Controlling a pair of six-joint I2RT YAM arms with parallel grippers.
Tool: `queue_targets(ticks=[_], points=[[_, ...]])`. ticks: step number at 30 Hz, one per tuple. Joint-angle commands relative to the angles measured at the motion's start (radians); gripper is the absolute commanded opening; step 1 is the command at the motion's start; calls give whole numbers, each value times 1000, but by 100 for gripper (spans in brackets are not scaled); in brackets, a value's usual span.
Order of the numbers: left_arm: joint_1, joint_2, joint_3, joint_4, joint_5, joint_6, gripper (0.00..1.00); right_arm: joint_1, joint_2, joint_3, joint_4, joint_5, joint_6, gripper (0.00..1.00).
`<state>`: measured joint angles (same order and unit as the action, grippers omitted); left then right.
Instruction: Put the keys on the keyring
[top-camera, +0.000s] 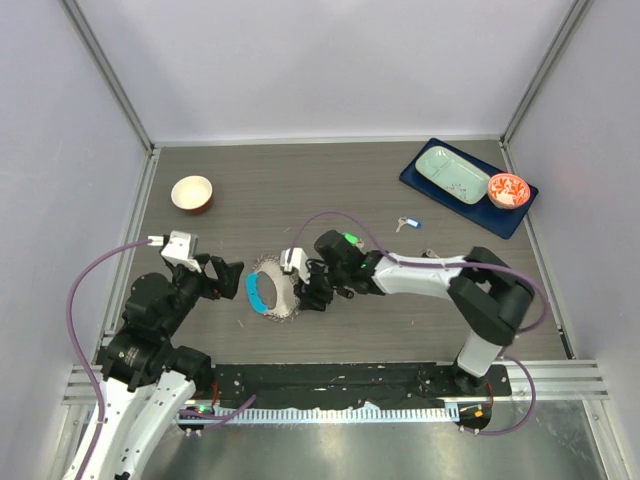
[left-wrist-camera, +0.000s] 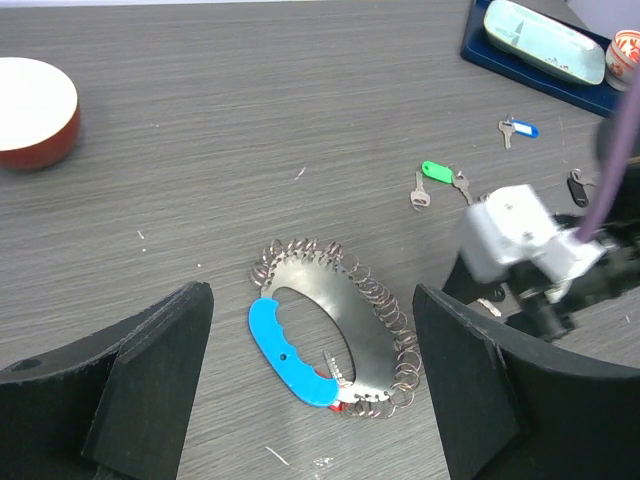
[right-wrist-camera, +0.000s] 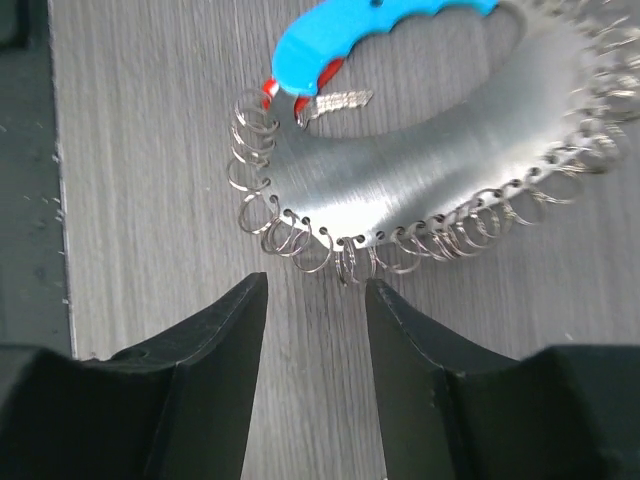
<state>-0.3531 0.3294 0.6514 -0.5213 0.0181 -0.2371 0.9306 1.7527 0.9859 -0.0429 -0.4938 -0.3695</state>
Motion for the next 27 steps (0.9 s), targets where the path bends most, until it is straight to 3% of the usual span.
queue_targets(ticks=[1, 6, 10, 12, 16, 27], points=[[8, 10, -1, 37, -10, -11, 85, -1, -183, -117, 251, 93, 162, 50], [11, 23, 1, 33, -4, -11, 85, -1, -233, -196, 305, 141, 217, 45], [16, 36, 1, 30, -1, -13, 85, -1, -203, -263, 402, 132, 354, 38], [16, 39, 1, 30, -1, -14, 85, -1, -188, -291, 483, 133, 441, 38], [14, 46, 1, 29, -1, -14, 85, 4, -150, -343, 564, 176, 465, 38], [17, 57, 2, 29, 11, -14, 85, 5, -70, -282, 517, 166, 478, 37]])
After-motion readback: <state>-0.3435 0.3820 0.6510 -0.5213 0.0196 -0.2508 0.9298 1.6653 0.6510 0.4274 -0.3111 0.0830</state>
